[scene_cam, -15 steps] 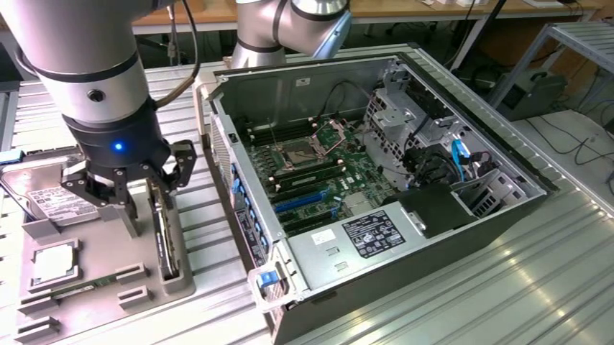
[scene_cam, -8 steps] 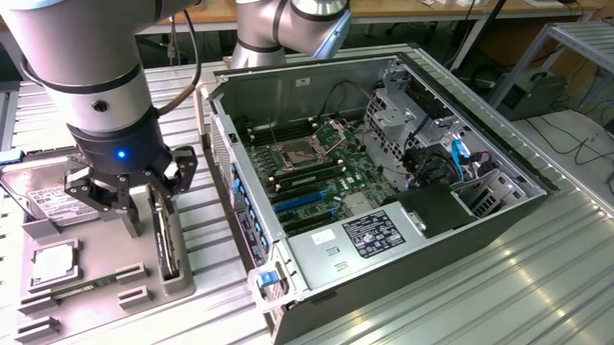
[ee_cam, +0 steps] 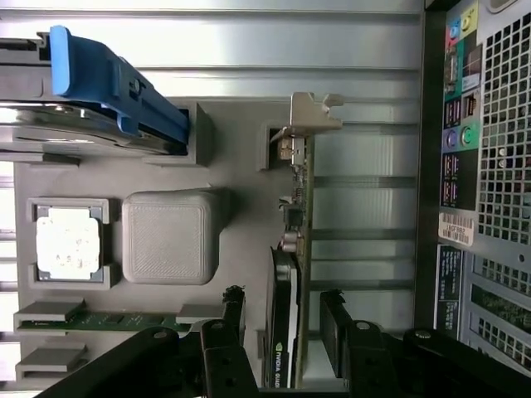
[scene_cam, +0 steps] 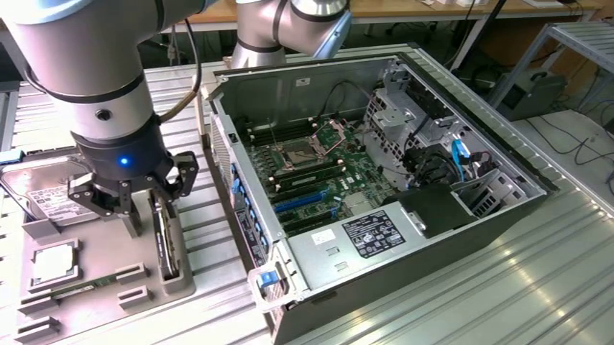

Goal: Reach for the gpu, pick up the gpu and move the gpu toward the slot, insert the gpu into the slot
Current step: 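Pick up the gpu and move the gpu toward the slot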

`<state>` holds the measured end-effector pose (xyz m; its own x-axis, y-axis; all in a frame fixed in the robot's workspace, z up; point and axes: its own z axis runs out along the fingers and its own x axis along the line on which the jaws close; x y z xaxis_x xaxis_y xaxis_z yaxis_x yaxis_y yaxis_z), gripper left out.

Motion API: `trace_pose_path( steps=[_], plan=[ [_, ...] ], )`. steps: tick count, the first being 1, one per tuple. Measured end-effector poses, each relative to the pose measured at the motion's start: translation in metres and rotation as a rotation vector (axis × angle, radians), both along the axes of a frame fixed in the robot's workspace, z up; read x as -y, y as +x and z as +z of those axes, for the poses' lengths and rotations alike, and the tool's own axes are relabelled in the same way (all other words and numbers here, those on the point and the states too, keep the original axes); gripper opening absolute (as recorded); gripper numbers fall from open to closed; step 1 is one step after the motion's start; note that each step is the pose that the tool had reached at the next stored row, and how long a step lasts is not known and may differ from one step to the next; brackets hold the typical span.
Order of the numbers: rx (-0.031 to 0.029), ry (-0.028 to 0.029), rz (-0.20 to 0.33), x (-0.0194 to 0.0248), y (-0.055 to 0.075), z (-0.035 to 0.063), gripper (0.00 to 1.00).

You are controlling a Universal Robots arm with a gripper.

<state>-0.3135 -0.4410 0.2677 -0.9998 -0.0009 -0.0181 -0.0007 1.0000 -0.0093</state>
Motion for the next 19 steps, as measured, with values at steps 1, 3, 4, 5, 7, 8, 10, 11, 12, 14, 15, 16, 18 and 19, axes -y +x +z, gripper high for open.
trace_pose_path(
  steps=[1,3,4,5,7,8,10,11,12,14,15,16,18,19],
  plan=[
    [0.0000,0.0000,0.000,0.0002,0.000,-0.0010,0.49],
    [0.0001,0.0000,0.000,0.0004,0.000,-0.0032,0.49],
    [0.0000,0.0000,0.000,0.0006,0.000,-0.0043,0.49],
    [0.0000,0.0000,0.000,0.0007,0.000,-0.0056,0.49],
    [0.0000,0.0000,0.000,0.0009,0.000,-0.0078,0.49],
    [0.0000,0.0000,0.000,0.0011,0.000,-0.0091,0.49],
    [-0.0001,0.0000,0.000,0.0012,0.000,-0.0113,0.49],
    [0.0000,0.0000,0.000,0.0013,0.000,-0.0125,0.49],
    [0.0000,0.0000,0.000,0.0014,0.000,-0.0137,0.49],
    [0.0000,0.0000,0.000,0.0015,0.000,-0.0162,0.49],
    [0.0000,0.0001,0.000,0.0016,0.000,-0.0173,0.49],
    [0.0000,0.0000,0.000,0.0016,0.000,-0.0186,0.49],
    [0.0000,0.0000,0.000,0.0017,0.000,-0.0211,0.49],
    [0.0000,0.0000,0.000,0.0018,0.000,-0.0234,0.49]
  ],
)
